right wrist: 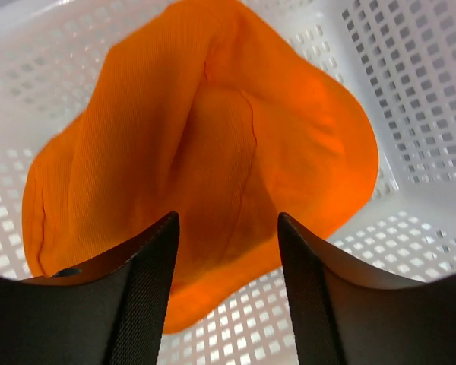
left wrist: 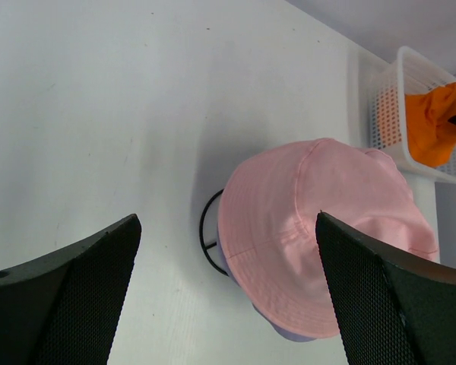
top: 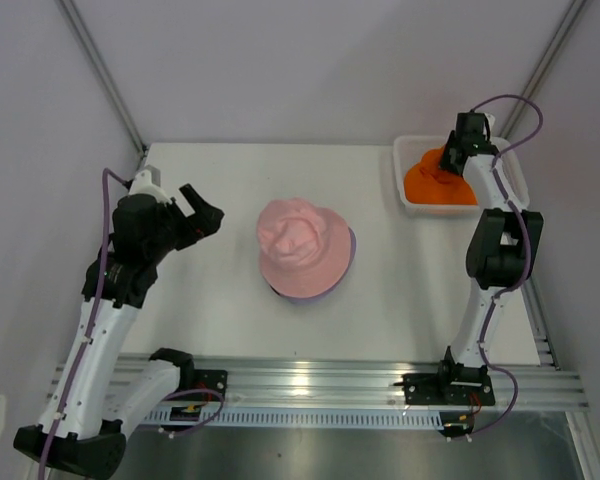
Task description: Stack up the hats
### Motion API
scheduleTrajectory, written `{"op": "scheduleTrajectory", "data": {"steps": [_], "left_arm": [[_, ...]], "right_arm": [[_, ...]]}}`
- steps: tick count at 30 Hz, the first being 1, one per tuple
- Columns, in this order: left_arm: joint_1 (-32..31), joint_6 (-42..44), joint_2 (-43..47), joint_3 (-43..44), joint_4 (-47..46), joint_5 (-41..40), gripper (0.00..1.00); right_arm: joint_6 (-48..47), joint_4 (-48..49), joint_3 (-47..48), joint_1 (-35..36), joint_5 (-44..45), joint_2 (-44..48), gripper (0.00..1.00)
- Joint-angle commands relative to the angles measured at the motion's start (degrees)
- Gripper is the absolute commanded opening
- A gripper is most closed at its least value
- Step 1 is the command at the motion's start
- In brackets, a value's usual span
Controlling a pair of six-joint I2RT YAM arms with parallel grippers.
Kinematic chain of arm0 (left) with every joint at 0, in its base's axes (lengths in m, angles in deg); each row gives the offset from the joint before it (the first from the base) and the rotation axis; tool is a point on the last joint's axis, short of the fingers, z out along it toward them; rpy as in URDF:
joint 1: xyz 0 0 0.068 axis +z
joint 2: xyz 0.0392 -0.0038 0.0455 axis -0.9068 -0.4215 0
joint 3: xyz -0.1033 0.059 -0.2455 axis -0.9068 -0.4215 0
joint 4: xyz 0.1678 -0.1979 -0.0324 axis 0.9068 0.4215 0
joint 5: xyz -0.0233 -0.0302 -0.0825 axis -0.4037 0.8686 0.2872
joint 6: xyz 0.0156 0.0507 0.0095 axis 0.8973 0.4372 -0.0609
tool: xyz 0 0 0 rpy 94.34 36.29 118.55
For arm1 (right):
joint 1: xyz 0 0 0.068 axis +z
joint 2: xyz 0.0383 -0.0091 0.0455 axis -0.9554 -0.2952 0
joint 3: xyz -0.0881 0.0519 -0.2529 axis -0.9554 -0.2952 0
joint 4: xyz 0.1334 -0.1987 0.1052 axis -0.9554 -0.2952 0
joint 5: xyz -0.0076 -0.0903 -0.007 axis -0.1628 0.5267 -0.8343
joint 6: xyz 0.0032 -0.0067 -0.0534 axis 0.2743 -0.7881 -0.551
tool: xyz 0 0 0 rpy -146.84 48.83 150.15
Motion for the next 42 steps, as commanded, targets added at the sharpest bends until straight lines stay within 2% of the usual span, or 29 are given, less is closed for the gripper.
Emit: {"op": "scheduleTrajectory", "data": {"steps": [1,8,13,16,20,22,23,30,35,37,42], "left_arm": [[1.2,2.2,0.1,1.4,0.7,-2.0,1.00],[1.8,1.2,-2.3,1.4,-1.0,-0.1,0.99],[1.8,0.3,-3.3,0.8,-1.7,2.8,0.99],[1.9,0.1,-3.1,1.2,-2.0,3.5,0.99],[1.9,-0.3,-2.9,1.3,-2.4,4.5,1.00],[1.9,-0.7,-2.7,1.3,-2.4,5.0,0.99],[1.9,-0.8,-2.8,1.2,-2.4,5.1,1.00],[1.9,-1.9,-2.8,-0.5,-4.5,8.3,0.99],[1.9,-1.5,-2.9,-1.9,-6.2,13.2,0.99],[1.9,-1.4,-3.4,-2.7,-6.8,14.2,0.99],[1.9,-2.4,-4.2,-4.7,-8.8,17.8,1.00]], "right_arm": [[0.0,2.2,6.1,-1.1,4.2,-2.1,0.56],[0.8,5.0,4.9,-2.9,1.7,-3.6,0.37],[0.8,5.6,4.7,-2.9,0.6,-4.6,0.37],[1.0,6.1,4.6,-2.9,0.6,-5.4,0.33],[1.9,7.6,4.4,-3.1,0.2,-5.6,0.19],[3.1,8.0,4.3,-3.5,-0.1,-5.3,0.01],[3.4,7.9,4.3,-3.6,-0.9,-4.9,0.00],[3.9,9.2,4.1,-3.7,-5.0,4.1,0.00],[4.6,7.6,7.3,-3.1,-6.8,13.4,0.00],[5.3,6.5,9.3,-2.9,-10.1,15.4,0.00],[5.2,1.9,13.5,1.2,-14.1,19.6,0.00]]}}
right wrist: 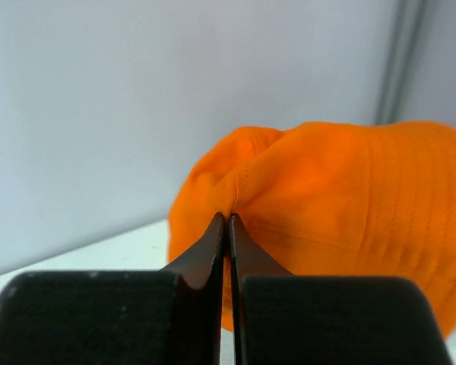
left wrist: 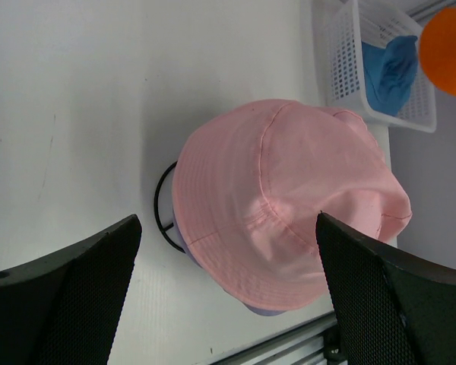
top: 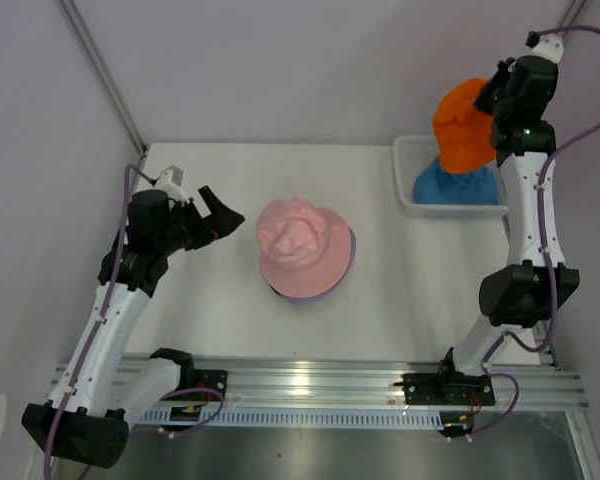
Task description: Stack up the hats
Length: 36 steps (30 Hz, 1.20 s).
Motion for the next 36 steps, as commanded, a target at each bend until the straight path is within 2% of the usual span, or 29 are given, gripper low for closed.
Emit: {"op": "scheduleTrajectory", "data": {"steps": [1,5,12,20,27,31,36], "left_arm": [[0.6,-1.5,-0.2,-0.8,-3.4,5.0,1.00],[0.7,-3.7,2.0,-0.3,-6.5,8.5,1.00],[0.7,-11.2,7.2,-1.8,-11.7,13.1,1.00],[1.4,-12.7,12.0,-5.6,-9.2,9.4,0.99],[2.9,-14.3,14.0,-10.7,-8.4,7.1,0.99],[4.8,-17.8,18.2,-15.9,-13.5,7.0,0.99],[6.7,-19.5,19.1,-18.2,-13.9,7.2,1.00]], "right_arm": [[0.7,-2.8,4.1,4.0,-4.0,4.6,0.00],[2.7,-4.2,4.0,8.7,-5.7,7.5,0.00],[13.4,3.1,1.2,14.4,-16.6,11.1,0.00],[20.2,6.9,2.3,27.0,-20.7,11.9,0.00],[19.3,5.5,2.1,37.1,-21.5,10.5,0.00],[19.6,5.2,2.3,38.9,-22.8,10.2,0.00],[21.4,4.5,2.4,39.6,-25.5,10.2,0.00]]}}
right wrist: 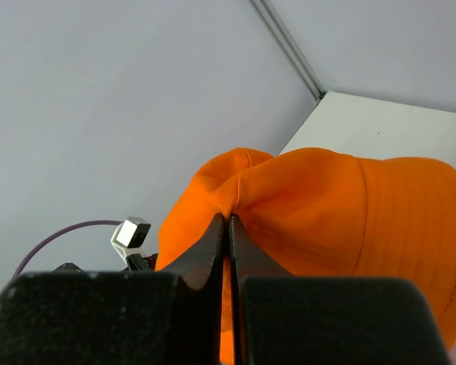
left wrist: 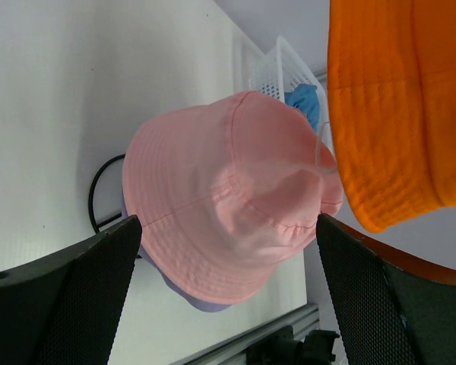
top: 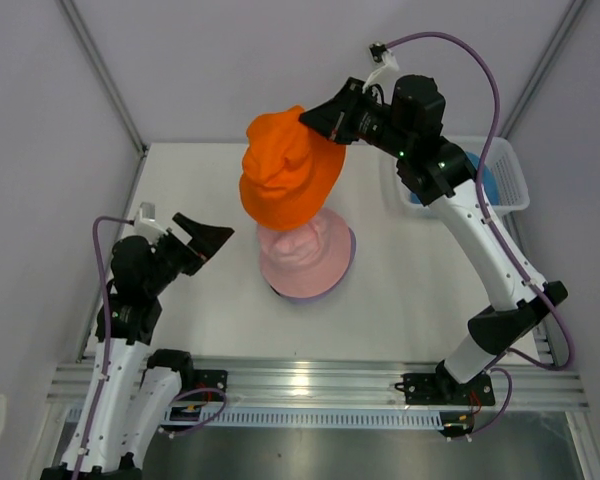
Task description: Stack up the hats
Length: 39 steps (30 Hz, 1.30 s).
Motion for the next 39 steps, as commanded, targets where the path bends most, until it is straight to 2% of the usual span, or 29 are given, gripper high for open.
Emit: {"op": "scheduleTrajectory", "data": {"steps": [1,11,17,25,28,33,39], "left_arm": [[1.2,-2.9,0.6,-0.6,-2.9,-0.9,1.00],[2.6,-3.2,0.9,-0.1,-1.7,-0.2,1.00],[3.0,-5.6,0.5,-3.5,-5.8,2.2,0.99],[3.4,-6.5,1.0,-4.1,-6.3,2.7,1.00],[3.6,-8.1,0.4,-5.5,-8.4,3.1,1.00],[3.9,-12.8,-1.1,-9.5,-17.2,6.6,0.99],[6.1,-12.7,-1.7,-11.0,-22.9,8.3,0.96]], "right_arm": [[1.8,1.1,1.0,1.1,-2.6,0.9,0.00],[-1.3,-1.5,-13.0,3.9,-3.9,3.8,0.00],[5.2,3.0,-13.7,3.8,-11.8,3.2,0.00],[7.8,4.3,-14.5,3.9,-13.0,4.9,0.00],[10.4,7.3,-15.4,4.4,-13.8,6.7,0.00],[12.2,8.5,-16.4,4.6,-13.2,9.0,0.00],[16.3,12.0,-19.5,4.7,-15.8,9.9,0.00]]}}
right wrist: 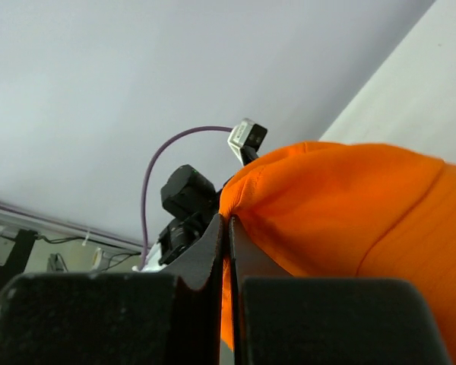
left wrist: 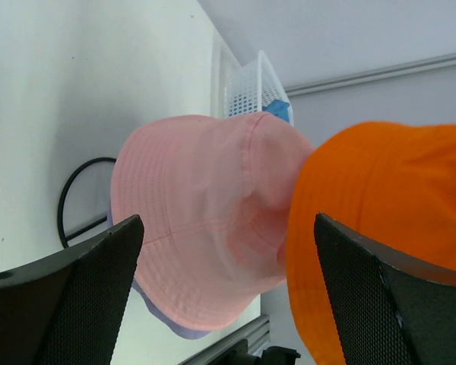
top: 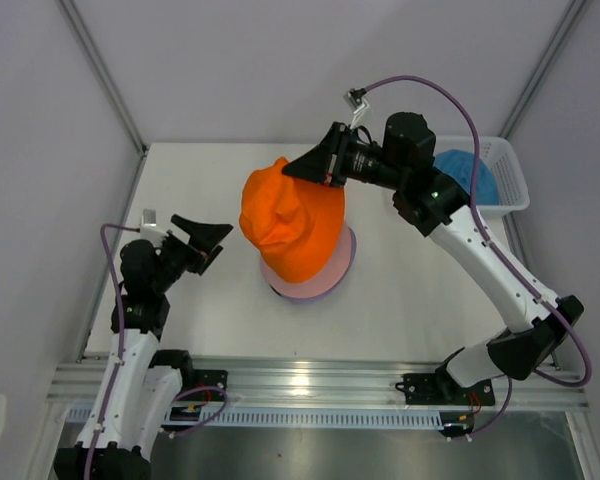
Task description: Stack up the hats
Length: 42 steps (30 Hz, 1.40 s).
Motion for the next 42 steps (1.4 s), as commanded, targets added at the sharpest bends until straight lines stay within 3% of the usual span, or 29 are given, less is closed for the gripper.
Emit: {"op": "scheduleTrajectory", "data": {"steps": [1,10,18,23,30,34,42], "left_arm": [[1.2,-1.1,0.4,0.0,-9.1,3.7,0.95],[1.3,-2.2,1.1,-0.7,-9.7,7.9,0.94],[1.4,-4.9,1.7,-1.7,-3.1,7.0,0.93],[1.5,-10.2,1.6,-6.7,-9.3,8.5,0.92],[1.5,-11.1,3.6,-11.3,-13.9,8.9,0.87],[1.4,-15.1,1.9,-14.5,-25.1,11.6,0.86],[0.9,-10.0,-1.8,-12.5,-18.1,12.3,0.83]], "right_arm": [[3.6,5.6,-3.1,0.7,-2.4,1.3,0.00],[5.6,10.4,-8.2,0.7,-4.9,-1.1,0.00],[1.5,9.8,-7.8,0.2,-5.8,-4.5,0.00],[-1.8,5.4,-9.3,-1.2,-5.8,-4.6,0.00],[-6.0,0.8,-10.8,-2.6,-4.7,-3.7,0.00],[-6.5,0.7,-11.3,-3.1,-4.6,-3.8,0.00],[-7.4,-0.6,-15.6,-3.9,-2.6,-2.5,0.00]]}}
